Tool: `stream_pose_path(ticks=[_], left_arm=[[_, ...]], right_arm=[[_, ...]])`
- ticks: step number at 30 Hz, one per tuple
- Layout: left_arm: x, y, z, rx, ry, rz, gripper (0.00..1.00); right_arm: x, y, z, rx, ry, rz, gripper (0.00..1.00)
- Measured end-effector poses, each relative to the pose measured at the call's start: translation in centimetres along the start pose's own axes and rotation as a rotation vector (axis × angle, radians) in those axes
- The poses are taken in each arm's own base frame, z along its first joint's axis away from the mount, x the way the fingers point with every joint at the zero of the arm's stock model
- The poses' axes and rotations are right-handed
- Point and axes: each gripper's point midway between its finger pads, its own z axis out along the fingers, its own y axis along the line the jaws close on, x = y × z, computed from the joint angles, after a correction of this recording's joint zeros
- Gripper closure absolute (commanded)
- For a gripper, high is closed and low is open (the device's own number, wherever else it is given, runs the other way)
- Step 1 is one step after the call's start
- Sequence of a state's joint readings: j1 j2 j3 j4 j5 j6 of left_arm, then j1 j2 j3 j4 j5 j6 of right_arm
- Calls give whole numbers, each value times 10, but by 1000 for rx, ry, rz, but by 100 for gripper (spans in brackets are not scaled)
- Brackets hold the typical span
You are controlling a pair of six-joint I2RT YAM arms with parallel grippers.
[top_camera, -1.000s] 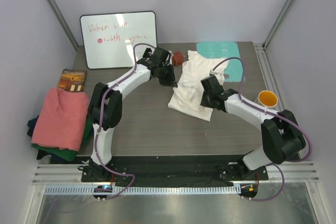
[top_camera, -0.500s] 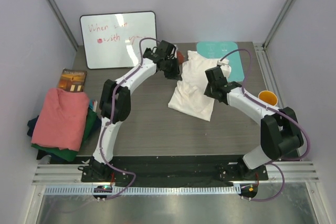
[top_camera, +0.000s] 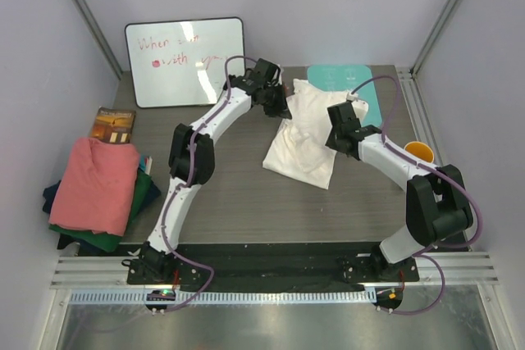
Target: Fold and stack the t-shirts
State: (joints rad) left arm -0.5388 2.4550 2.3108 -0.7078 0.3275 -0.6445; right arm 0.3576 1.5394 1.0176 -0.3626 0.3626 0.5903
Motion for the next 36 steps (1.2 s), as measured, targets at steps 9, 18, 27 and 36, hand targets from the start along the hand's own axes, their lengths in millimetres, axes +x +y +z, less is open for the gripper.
stream_pose_path(ticks=[9,18,27,36], left_arm=[[14,20,31,-19,44,-29,87],[33,39,49,-24,87,-61,87],[35,38,48,-11,80,-57,88],[36,39,47,-9,77,-54,89]], right_arm=[[16,5,-3,-63,55,-15,55],[66,11,-18,-214,186,3,52],[91,32,-16,-293,247,31,52],[100,48,-10,-328,254,41,65]])
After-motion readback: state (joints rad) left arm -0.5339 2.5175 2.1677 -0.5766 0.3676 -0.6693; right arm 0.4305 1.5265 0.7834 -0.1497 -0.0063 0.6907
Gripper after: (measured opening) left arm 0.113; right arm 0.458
